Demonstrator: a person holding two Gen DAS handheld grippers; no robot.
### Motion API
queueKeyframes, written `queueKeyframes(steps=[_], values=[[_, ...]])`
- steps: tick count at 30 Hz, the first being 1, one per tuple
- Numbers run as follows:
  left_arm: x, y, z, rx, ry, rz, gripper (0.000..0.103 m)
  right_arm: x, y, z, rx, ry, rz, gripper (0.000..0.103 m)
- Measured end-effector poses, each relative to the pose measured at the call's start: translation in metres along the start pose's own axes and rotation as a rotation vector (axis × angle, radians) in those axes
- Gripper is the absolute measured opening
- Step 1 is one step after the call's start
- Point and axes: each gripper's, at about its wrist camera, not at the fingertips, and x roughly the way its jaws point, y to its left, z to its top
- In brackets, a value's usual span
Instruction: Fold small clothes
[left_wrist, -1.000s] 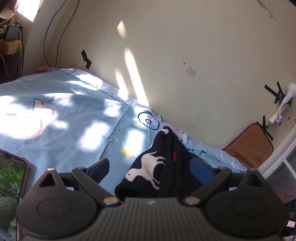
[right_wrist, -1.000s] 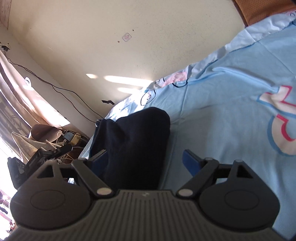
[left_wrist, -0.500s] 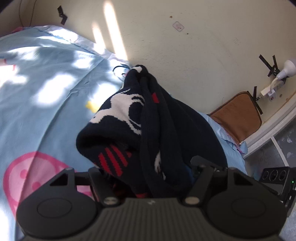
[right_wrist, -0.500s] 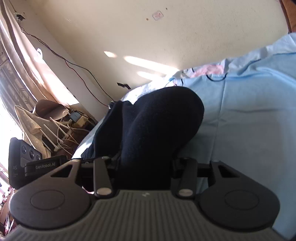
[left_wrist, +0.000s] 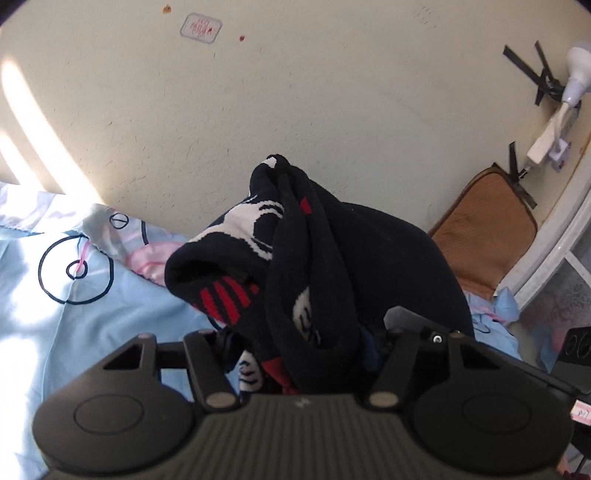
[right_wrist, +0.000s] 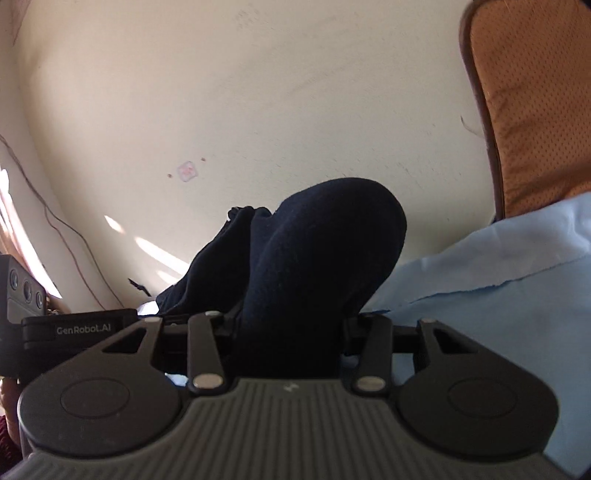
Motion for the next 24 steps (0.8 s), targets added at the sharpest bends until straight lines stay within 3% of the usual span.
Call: queueKeyframes(steps=[3, 5, 8, 10, 12, 17, 24], values=[[0.022, 0.008, -0.008, -0.009, 0.023, 0.025, 0.062, 0.021, -0.013, -0.007, 0.007, 0.051, -0.052, 0.051], [0.023, 0.010, -0.014, -0.007, 0.006, 0.030, 0.068, 0.020, -0.013, -0.007, -0.024, 0.049, -0.056, 0.056], [0.014, -0.002, -0.016, 0.019, 0.010, 0.095, 0.070, 0.014, -0.011, -0.010, -0.029, 0.039, -0.094, 0.067], [0.000, -0.013, -0.017, 0.024, 0.017, 0.170, 0.069, -0.002, -0.010, -0.011, -0.004, 0.001, -0.119, 0.075], [-0.026, -0.027, -0.028, 0.069, -0.025, 0.212, 0.070, -0.026, -0.004, -0.011, 0.027, -0.062, -0.130, 0.083], [-0.093, -0.048, -0.066, 0.100, -0.100, 0.179, 0.076, -0.096, 0.015, -0.035, 0.093, -0.094, -0.139, 0.084], [-0.138, -0.058, -0.139, 0.131, -0.036, 0.277, 0.077, -0.166, 0.062, -0.106, 0.031, -0.071, -0.239, 0.085]])
